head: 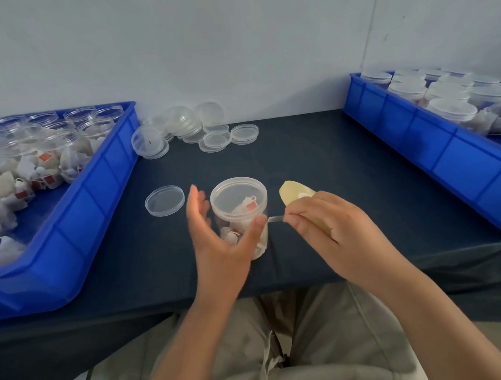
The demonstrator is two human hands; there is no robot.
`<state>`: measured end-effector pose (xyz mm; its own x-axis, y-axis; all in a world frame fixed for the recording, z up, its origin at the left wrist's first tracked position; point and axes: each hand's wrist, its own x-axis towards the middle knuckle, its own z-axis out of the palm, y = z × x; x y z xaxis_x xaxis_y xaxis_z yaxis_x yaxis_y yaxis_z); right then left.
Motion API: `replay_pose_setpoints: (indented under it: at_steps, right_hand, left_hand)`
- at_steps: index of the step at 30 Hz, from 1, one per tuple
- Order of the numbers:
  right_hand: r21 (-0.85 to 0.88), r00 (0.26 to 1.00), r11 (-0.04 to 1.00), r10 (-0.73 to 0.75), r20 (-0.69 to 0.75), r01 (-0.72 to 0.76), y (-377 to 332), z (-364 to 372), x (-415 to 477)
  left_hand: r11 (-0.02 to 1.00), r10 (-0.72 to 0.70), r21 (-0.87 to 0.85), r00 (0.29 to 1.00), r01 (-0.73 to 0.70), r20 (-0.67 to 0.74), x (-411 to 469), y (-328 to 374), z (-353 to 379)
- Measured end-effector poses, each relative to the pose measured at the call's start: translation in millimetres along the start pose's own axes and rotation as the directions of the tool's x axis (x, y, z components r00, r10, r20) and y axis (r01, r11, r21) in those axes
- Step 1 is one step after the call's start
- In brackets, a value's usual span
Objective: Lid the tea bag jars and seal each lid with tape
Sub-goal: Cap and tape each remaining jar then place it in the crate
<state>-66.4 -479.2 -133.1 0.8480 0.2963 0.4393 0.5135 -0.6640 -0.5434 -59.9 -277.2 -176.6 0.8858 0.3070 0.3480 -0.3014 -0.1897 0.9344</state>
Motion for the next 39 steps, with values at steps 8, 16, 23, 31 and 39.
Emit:
replay_pose_setpoints:
  at_steps: [8,16,23,31,39]
  right_hand:
    - [0.012,0.996,0.996,0.088,0.03,-0.088,3.1,2.1,0.4]
    - [0.058,0.989,0.987,0.146,0.018,-0.147,-1.6,7.0,1.0]
    - [0.033,0.988,0.988,0.15,0.033,-0.151,-5.5,4.9,0.0]
    - [0.007,0.989,0.989,0.148,0.018,-0.149,-3.8,6.3,0.6]
    - [-0.059,0.989,0.987,0.15,0.013,-0.149,-7.8,6.4,1.1]
  left_hand:
    - [0.997,0.045,0.052,0.973,-0.058,0.228,25.3,-1.9,-8.9]
    - [0.987,0.102,0.088,0.945,-0.135,0.312,21.3,8.1,-7.8]
    - [0.963,0.183,0.149,0.953,-0.223,0.242,16.6,10.0,1.0]
    - [0.94,0.238,0.205,0.954,-0.274,0.185,16.5,8.4,6.1]
    - [0.947,0.241,0.167,0.95,-0.275,0.198,14.6,9.8,5.2]
